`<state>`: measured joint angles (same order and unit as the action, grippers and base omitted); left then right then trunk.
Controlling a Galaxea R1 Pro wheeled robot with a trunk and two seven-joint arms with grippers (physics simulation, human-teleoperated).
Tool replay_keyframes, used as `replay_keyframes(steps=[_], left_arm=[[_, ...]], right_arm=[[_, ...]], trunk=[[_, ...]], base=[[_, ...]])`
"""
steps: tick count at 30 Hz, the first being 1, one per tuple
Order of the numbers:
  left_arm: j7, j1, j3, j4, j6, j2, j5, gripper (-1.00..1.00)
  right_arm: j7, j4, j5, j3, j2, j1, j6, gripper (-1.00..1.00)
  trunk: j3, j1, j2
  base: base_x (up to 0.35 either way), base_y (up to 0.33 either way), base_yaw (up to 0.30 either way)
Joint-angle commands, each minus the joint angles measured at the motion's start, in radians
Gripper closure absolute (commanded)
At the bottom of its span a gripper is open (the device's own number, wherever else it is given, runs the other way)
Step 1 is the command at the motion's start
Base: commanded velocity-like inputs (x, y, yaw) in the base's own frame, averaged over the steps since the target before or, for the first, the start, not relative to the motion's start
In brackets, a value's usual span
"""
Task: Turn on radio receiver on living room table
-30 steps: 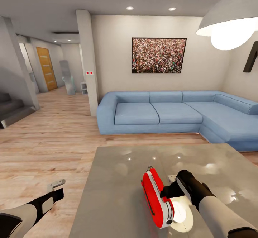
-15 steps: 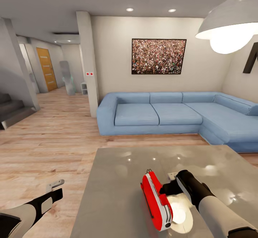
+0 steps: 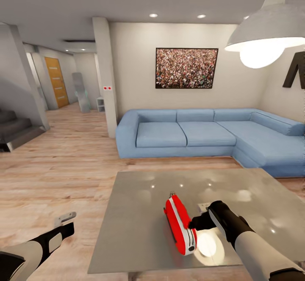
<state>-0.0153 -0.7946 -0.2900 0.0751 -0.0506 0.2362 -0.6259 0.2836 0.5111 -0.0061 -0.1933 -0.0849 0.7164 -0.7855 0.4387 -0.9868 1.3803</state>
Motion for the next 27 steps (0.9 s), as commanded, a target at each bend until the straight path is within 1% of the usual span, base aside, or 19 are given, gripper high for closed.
replay_keyframes(steps=[1,12,15,17,19,20,22,24,25,26,27], left_arm=[[0.0,0.0,0.0,0.0,0.0,0.0,0.0,1.0],[0.001,0.0,0.0,0.0,0.001,-0.001,0.0,1.0],[0.001,0.0,0.0,0.0,0.001,-0.003,0.0,1.0],[0.001,0.0,-0.001,0.001,0.002,-0.006,0.001,1.0],[0.002,0.003,-0.001,0.002,0.004,-0.007,0.009,1.0],[0.002,0.018,-0.001,0.003,0.004,-0.006,0.019,1.0],[0.003,0.045,-0.001,0.003,0.003,-0.005,0.027,1.0],[0.003,0.068,-0.001,0.003,0.002,-0.003,0.03,1.0],[0.003,0.109,-0.001,0.003,0.002,-0.002,0.034,1.0],[0.004,0.132,-0.001,0.003,0.001,-0.001,0.04,1.0],[0.008,0.168,-0.002,0.003,0.0,-0.001,0.055,1.0]], right_arm=[[0.0,0.0,0.0,0.0,0.0,0.0,0.0,-1.0],[-0.003,-0.001,0.002,0.0,-0.001,0.0,0.001,-1.0],[-0.033,-0.02,0.002,0.0,-0.001,0.0,0.03,-1.0],[-0.069,-0.064,0.002,0.0,-0.001,0.0,0.088,-1.0],[-0.097,-0.122,0.001,0.0,-0.001,0.0,0.168,-1.0],[-0.111,-0.169,0.0,0.0,-0.001,0.0,0.221,-1.0],[-0.12,-0.22,0.0,0.0,-0.001,0.0,0.26,-1.0],[-0.123,-0.26,-0.001,0.0,-0.001,0.0,0.278,-1.0],[-0.124,-0.333,-0.001,0.0,-0.001,0.0,0.336,-1.0],[-0.126,-0.381,-0.001,0.0,-0.001,0.0,0.389,-1.0],[-0.132,-0.46,-0.002,0.0,-0.001,0.0,0.487,-1.0]], trunk=[[-0.003,0.004,-0.007],[-0.038,0.046,-0.084],[-0.047,0.058,-0.105],[-0.053,0.065,-0.119],[-0.06,0.073,-0.133],[-0.063,0.077,-0.14],[-0.069,0.084,-0.154],[-0.075,0.092,-0.168],[-0.078,0.096,-0.175],[-0.082,0.1,-0.182],[-0.085,0.104,-0.189]], base=[[-0.335,0.0,0.0],[-0.335,0.0,0.0],[-0.335,0.0,0.0],[-0.335,0.0,0.0],[-0.242,0.0,0.0],[-0.1,0.0,0.0],[-0.052,0.0,0.0],[-0.024,0.0,0.0],[-0.009,0.0,0.0],[-0.005,0.0,0.0],[-0.003,0.0,0.0]])
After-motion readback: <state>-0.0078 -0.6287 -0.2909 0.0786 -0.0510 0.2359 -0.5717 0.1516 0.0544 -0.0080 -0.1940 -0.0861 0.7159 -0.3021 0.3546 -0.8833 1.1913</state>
